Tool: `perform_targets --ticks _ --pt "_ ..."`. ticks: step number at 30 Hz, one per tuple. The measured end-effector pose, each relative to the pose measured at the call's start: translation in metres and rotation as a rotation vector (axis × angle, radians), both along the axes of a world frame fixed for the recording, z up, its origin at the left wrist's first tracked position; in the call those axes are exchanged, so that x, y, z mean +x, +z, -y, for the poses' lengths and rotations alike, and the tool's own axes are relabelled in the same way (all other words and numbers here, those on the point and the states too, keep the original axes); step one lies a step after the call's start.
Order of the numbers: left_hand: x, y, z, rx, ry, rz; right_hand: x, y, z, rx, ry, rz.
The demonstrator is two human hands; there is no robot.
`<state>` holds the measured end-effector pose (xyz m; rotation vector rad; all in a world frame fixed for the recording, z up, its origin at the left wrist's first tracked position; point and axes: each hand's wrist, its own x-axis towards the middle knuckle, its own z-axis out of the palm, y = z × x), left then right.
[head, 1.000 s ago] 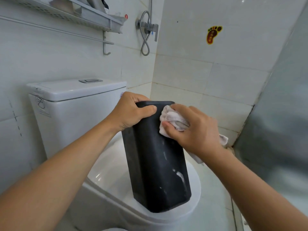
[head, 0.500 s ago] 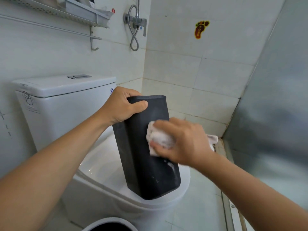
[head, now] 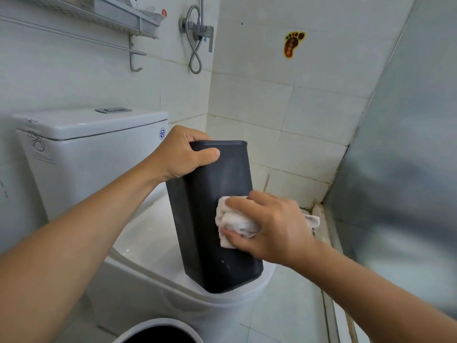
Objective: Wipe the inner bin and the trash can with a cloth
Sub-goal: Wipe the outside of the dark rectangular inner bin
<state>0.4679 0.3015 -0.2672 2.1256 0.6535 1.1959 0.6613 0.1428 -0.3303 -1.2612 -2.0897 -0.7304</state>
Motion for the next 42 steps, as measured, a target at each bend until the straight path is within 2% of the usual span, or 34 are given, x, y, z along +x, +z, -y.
perform_targets --ticks 3,6,8,10,14,16,18,21,26,28,31,33,39,42 --pt "0.003 0.001 0.002 0.024 -0.01 -0.015 0.01 0.017 -0.009 0.026 -0.057 -0.002" --pt "0.007 0.002 0.004 0.045 0.002 -0.034 0.01 0.044 -0.035 0.045 -0.184 -0.231" --pt "0.007 0.002 0.003 0.043 0.013 -0.032 0.004 0.042 -0.041 0.058 -0.227 -0.304" --pt "0.005 0.001 0.002 0.038 0.011 -0.015 -0.003 0.025 -0.028 0.045 -0.178 -0.261" --pt "0.001 0.0 -0.002 0.032 -0.009 -0.023 -0.002 -0.002 0.001 -0.012 0.032 -0.038" --pt "0.003 0.0 -0.001 0.034 -0.019 -0.02 0.008 0.015 -0.01 -0.001 -0.027 -0.077" --pt "0.005 0.001 0.002 0.042 -0.008 -0.022 0.016 0.039 -0.028 0.009 -0.143 -0.209" --pt "0.005 0.002 0.003 0.037 0.014 -0.02 0.015 0.034 -0.036 0.041 -0.203 -0.319" --pt "0.0 0.0 -0.001 -0.012 0.035 -0.001 0.012 -0.019 0.008 -0.047 0.018 -0.115" --pt "0.002 0.001 0.002 -0.009 0.025 -0.008 0.021 -0.008 0.002 -0.05 -0.023 -0.154" --pt "0.006 0.002 0.004 0.015 0.009 -0.029 0.029 0.024 -0.022 -0.024 -0.16 -0.343" --pt "0.008 0.001 0.004 0.032 0.018 -0.043 0.028 0.03 -0.032 -0.021 -0.212 -0.404" --pt "-0.001 -0.001 -0.006 -0.013 0.063 -0.002 0.02 -0.025 0.009 -0.088 -0.069 -0.242" --pt "0.0 -0.001 -0.003 -0.002 0.041 -0.01 0.031 -0.008 -0.001 -0.079 -0.142 -0.267"
